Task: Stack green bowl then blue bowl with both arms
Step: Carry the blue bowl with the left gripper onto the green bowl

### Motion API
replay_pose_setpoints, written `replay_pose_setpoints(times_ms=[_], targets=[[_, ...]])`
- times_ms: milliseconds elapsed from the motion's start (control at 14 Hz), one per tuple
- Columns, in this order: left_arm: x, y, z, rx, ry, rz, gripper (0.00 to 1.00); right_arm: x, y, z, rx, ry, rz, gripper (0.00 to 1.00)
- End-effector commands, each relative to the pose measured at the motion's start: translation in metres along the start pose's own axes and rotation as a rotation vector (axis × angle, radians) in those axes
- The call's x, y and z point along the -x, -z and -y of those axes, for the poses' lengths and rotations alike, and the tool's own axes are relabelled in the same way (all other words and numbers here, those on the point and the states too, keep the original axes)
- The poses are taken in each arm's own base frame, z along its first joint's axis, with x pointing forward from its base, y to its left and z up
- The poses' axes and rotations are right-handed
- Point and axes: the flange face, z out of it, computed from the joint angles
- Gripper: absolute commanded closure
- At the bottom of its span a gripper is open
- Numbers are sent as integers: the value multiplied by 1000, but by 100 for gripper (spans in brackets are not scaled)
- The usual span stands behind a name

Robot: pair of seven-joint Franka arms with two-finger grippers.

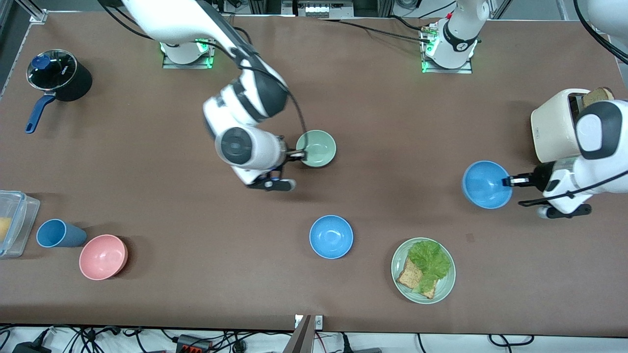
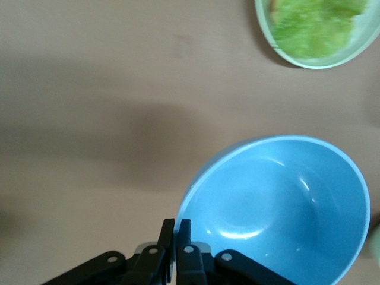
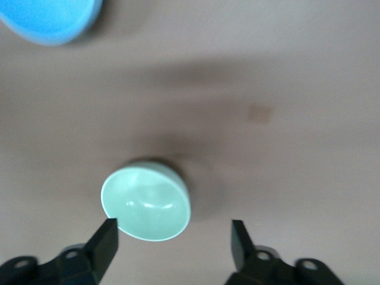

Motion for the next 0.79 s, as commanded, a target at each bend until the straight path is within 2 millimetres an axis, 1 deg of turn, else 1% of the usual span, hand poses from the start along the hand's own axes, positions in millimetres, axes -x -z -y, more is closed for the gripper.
replay_pose_setpoints(times_ms=[0,71,143,214,286,357,429,500,571,643,714], targets=[[32,5,-77,22,104,20,100,-21,77,-57,10,-87,-88,0],[41,3,-105,27,139,22,100,-28,100,-79,22,-101,-134,0],[50,1,-132,34,174,23,100,-32,123,-98,29,-108,-172,0],[61,-2,-159,42,209,23,100,-38,139,-121,36,-134,-200,0],[73,-7,-186,49,229,22,100,-45,149,-141,61,-152,-224,0],[84,-15,-215,55,238,18,100,-44,164,-152,86,-143,-256,0],[93,-27,-239,61,260,18,100,-46,173,-166,113,-139,-278,0],[102,-35,-256,56,269,23,100,-45,186,-177,116,-144,-298,0],[112,-47,-276,55,280,25,100,-48,189,-189,120,-151,-291,0],[123,-56,-293,58,301,21,100,-46,209,-216,112,-152,-294,0],[133,-69,-310,57,316,28,100,-50,218,-243,110,-125,-289,0]])
